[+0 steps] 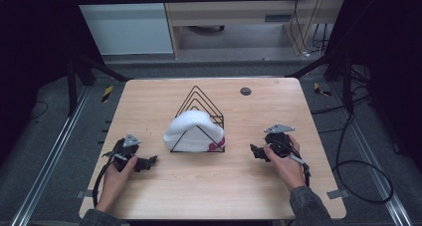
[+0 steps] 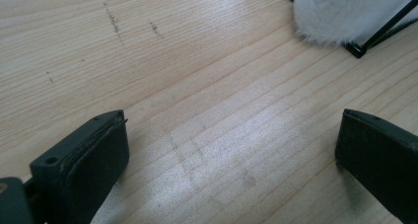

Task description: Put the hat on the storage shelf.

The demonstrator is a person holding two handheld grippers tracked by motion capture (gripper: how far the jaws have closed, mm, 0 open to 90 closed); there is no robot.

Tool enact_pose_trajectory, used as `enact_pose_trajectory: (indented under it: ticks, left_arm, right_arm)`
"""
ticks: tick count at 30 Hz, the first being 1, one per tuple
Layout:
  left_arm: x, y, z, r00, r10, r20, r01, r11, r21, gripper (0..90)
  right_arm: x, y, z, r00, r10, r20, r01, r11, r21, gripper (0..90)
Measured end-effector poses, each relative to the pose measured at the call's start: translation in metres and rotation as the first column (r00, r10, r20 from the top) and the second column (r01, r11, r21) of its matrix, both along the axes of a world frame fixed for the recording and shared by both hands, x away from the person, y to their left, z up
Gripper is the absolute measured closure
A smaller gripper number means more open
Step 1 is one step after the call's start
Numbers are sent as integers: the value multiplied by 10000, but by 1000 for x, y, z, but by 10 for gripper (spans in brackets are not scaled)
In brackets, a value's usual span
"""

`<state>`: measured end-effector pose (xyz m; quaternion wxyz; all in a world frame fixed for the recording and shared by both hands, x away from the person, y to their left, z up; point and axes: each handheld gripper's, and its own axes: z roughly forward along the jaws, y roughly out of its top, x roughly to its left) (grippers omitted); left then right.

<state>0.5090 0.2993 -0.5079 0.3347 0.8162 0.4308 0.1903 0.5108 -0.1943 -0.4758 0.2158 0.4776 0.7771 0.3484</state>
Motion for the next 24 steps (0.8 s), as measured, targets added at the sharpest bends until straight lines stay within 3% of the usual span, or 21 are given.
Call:
enact_pose_trajectory:
  ticks: [24]
  left_arm:
    - [0,-1,0,10000,-43,-28,43,10000,-46,0]
  right_arm:
    - [32,17,-6,9987,-490,157,485,9983,318,131]
